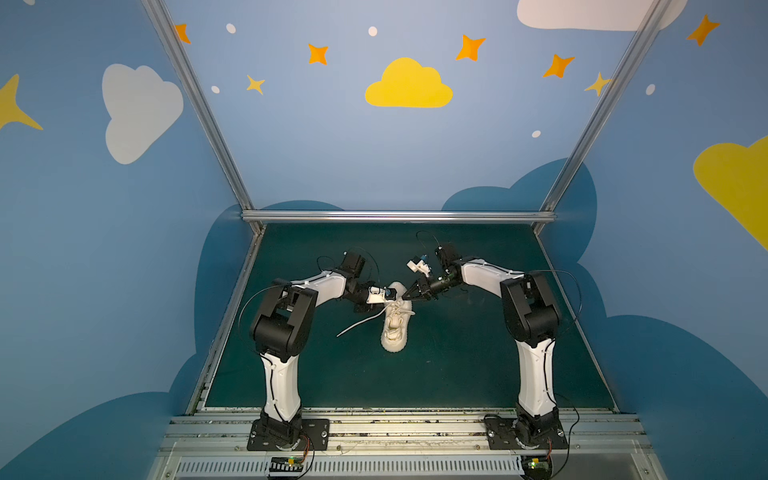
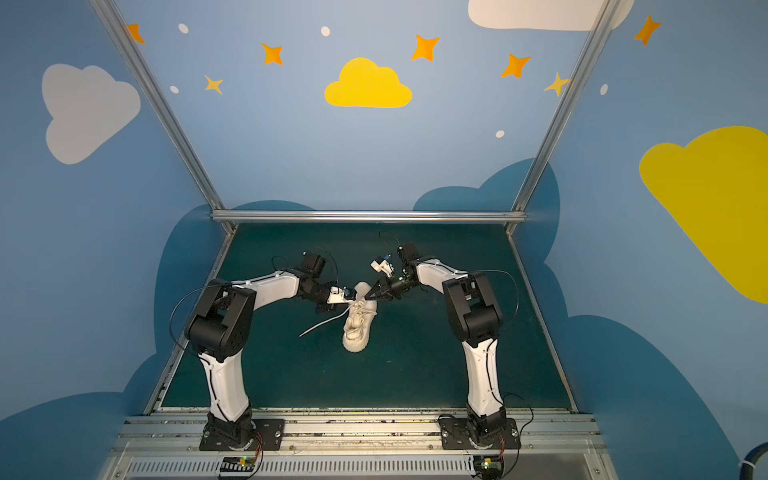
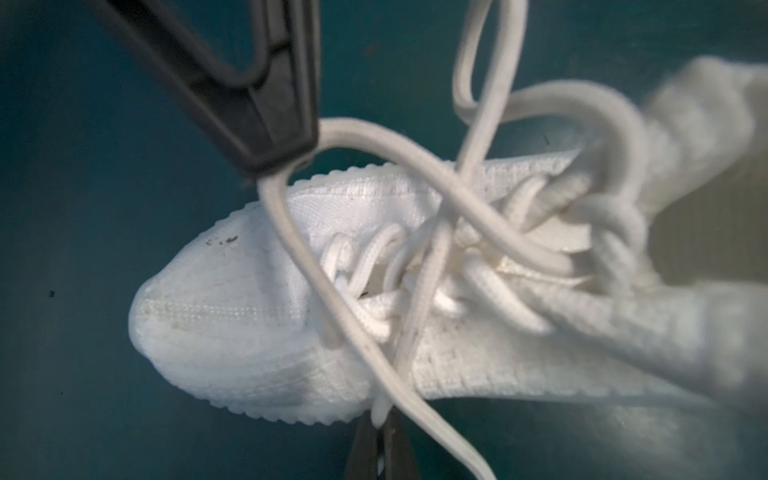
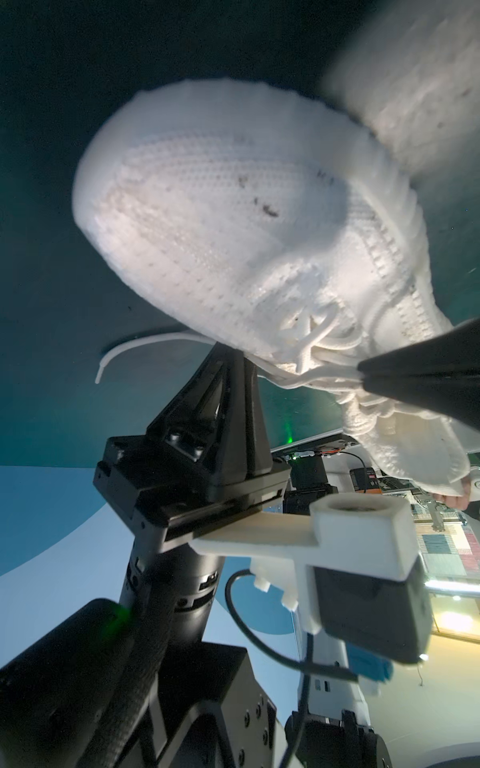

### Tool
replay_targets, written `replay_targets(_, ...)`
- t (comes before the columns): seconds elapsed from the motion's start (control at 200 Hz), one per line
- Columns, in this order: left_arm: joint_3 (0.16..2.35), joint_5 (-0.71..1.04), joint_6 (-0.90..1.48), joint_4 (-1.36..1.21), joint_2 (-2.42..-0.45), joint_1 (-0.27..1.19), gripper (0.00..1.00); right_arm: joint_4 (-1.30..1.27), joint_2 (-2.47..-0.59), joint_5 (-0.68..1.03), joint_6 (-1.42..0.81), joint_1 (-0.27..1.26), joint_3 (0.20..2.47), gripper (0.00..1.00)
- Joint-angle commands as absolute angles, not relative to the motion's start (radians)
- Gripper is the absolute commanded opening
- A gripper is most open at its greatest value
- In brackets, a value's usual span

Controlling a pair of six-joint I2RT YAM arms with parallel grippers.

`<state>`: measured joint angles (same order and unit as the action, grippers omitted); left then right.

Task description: Tie the shoes

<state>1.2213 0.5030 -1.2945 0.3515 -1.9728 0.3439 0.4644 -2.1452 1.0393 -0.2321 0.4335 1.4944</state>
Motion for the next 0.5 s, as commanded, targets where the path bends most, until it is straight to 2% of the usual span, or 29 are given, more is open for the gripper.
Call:
replay_targets(0.0, 1.191, 0.480, -1.300, 0.358, -1.943, 0.356, 0.03, 0.476, -2.152, 1.055, -0.236, 0.431, 1.517, 0.00)
replay_targets(0.496, 1.134, 0.457, -1.307, 0.370, -1.776, 0.369, 0.03, 0.471, -2.199, 1.036, -0.299, 0.434, 1.568, 0.00)
